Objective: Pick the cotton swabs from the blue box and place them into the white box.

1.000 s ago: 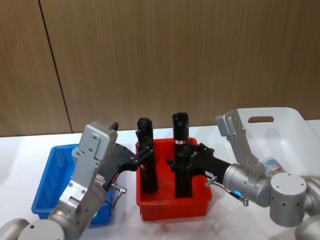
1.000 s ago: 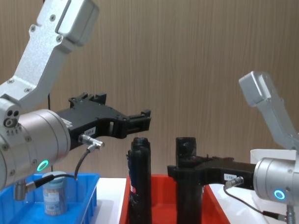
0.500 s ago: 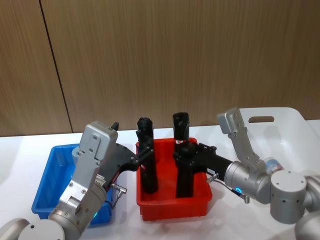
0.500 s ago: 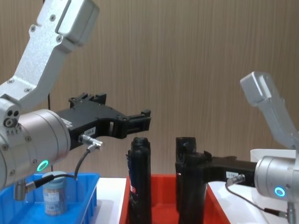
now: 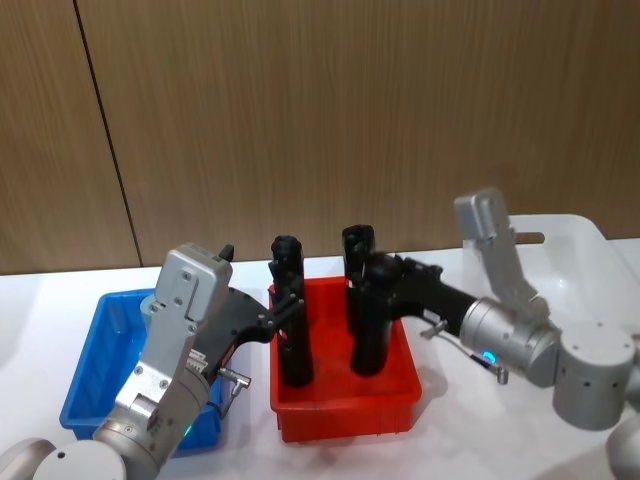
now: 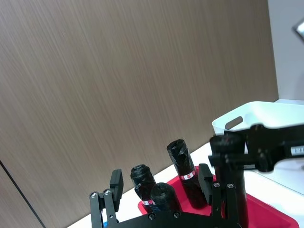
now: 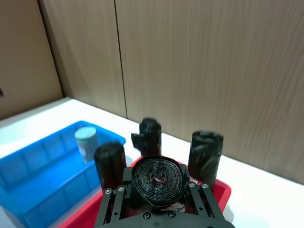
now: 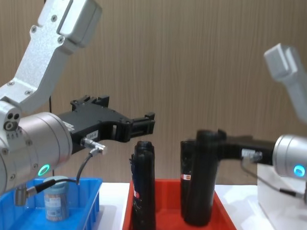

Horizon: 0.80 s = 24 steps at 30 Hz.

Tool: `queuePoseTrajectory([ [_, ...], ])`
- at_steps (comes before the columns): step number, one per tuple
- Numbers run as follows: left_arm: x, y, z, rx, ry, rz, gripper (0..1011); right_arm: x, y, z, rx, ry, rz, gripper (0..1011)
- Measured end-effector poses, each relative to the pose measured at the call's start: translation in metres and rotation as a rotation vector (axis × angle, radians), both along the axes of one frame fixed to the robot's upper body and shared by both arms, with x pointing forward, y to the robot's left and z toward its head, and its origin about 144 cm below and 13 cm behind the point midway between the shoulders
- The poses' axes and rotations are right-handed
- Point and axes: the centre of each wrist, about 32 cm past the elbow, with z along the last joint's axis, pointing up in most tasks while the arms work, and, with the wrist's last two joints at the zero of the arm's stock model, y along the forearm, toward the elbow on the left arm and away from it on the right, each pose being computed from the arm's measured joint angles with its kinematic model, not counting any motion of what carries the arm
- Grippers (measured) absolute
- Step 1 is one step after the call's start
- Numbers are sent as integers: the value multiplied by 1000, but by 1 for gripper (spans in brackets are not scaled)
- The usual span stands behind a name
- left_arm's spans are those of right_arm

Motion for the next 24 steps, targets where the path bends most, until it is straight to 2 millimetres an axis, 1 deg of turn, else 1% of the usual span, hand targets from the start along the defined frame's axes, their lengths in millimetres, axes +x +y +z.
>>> queuePoseTrajectory([
  [6,0,0,0,0,0,0,1003,-2,-8,20,26,-50,-18,550],
  [10,0,0,0,0,0,0,1003,-3,-17,38,40,-97,-41,550],
  [14,0,0,0,0,0,0,1003,-4,-26,50,43,-134,-69,550],
  [17,0,0,0,0,0,0,1003,-5,-32,56,42,-153,-88,550],
  [20,0,0,0,0,0,0,1003,-6,-43,65,34,-181,-124,550],
  [24,0,0,0,0,0,0,1003,-7,-52,70,20,-200,-155,550],
])
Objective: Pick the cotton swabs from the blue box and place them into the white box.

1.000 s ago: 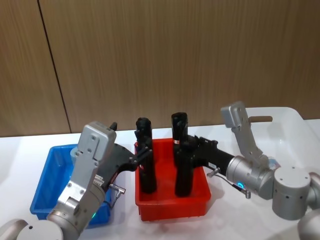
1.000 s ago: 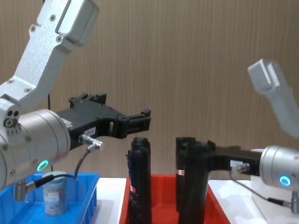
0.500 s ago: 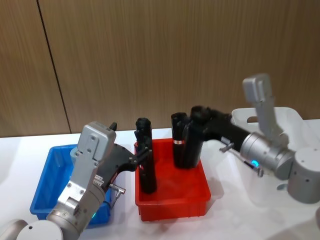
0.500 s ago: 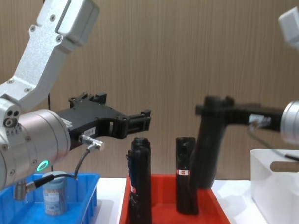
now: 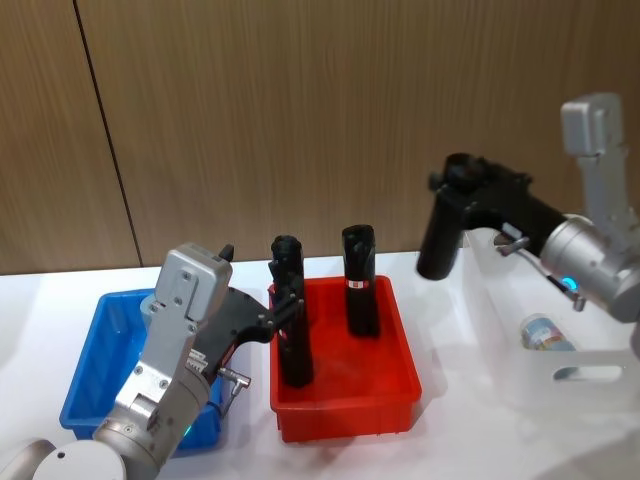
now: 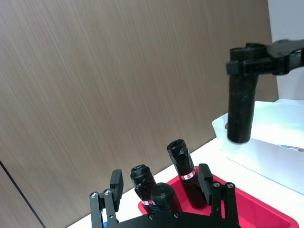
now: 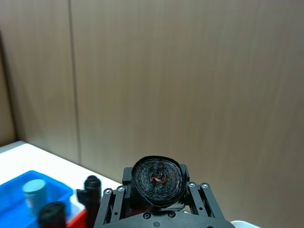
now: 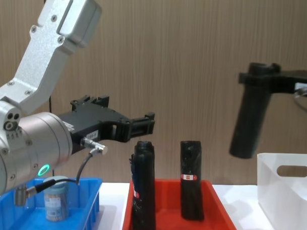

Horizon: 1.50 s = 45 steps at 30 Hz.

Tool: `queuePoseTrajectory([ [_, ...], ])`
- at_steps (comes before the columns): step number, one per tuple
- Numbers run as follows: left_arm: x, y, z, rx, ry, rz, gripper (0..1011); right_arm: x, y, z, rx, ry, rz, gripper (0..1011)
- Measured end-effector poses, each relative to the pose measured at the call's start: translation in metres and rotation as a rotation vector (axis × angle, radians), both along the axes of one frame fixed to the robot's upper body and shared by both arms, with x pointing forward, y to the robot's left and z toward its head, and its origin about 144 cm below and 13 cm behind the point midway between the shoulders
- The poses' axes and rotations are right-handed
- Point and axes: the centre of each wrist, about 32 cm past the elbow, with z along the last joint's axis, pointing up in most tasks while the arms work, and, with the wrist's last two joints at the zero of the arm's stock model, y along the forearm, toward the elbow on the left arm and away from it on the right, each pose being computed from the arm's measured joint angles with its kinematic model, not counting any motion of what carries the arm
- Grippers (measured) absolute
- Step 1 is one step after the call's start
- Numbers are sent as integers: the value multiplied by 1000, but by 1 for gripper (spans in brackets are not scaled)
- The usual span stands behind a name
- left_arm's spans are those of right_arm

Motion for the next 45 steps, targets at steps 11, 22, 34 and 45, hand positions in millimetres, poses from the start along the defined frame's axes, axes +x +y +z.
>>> queuePoseTrajectory([
  [11,0,0,0,0,0,0,1003,5,-32,4,-61,-41,-136,550],
  [22,0,0,0,0,0,0,1003,22,-55,-14,-125,-40,-258,550],
  [34,0,0,0,0,0,0,1003,42,-65,-39,-139,-23,-321,588],
  [45,0,0,0,0,0,0,1003,55,-69,-58,-140,-15,-354,902],
])
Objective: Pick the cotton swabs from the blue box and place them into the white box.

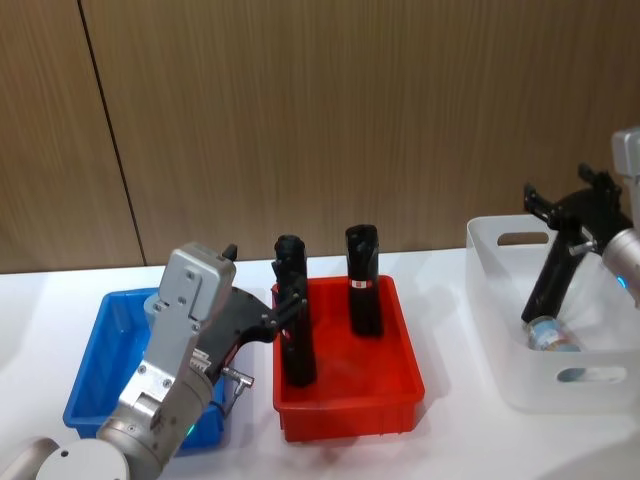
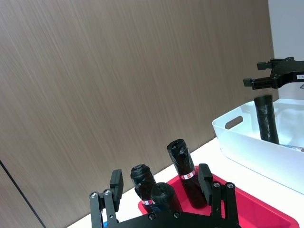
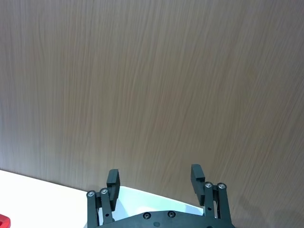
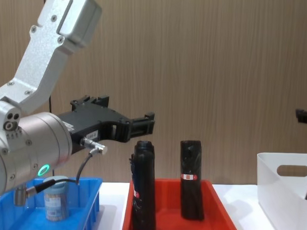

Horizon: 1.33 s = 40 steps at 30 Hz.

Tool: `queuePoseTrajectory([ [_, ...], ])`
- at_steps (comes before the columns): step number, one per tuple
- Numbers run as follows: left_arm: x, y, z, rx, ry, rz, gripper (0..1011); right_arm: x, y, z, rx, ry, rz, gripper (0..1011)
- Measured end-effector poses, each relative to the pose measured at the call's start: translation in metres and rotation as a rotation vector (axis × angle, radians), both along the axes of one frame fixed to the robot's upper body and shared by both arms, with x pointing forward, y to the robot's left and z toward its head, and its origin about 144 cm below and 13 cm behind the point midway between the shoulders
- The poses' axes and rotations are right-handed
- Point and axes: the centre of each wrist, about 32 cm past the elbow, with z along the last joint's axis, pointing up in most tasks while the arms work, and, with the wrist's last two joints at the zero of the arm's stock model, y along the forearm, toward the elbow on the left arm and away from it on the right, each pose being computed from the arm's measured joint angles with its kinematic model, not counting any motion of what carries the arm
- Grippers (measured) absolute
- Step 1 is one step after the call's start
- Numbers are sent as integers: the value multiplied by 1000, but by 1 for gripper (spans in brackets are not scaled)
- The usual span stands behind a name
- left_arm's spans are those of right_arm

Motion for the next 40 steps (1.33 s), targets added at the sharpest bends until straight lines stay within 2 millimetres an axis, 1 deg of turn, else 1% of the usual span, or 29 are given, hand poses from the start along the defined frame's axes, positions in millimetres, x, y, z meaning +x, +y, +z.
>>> queuePoseTrajectory([
  [4,0,0,0,0,0,0,1003,1,-1,-2,0,-7,-3,1002],
  [30,0,0,0,0,0,0,1003,-8,-1,-2,4,-31,6,1002],
  [34,0,0,0,0,0,0,1003,-12,1,-4,7,-31,9,1002],
  [40,0,0,0,0,0,0,1003,-25,7,-8,14,-33,15,1002],
])
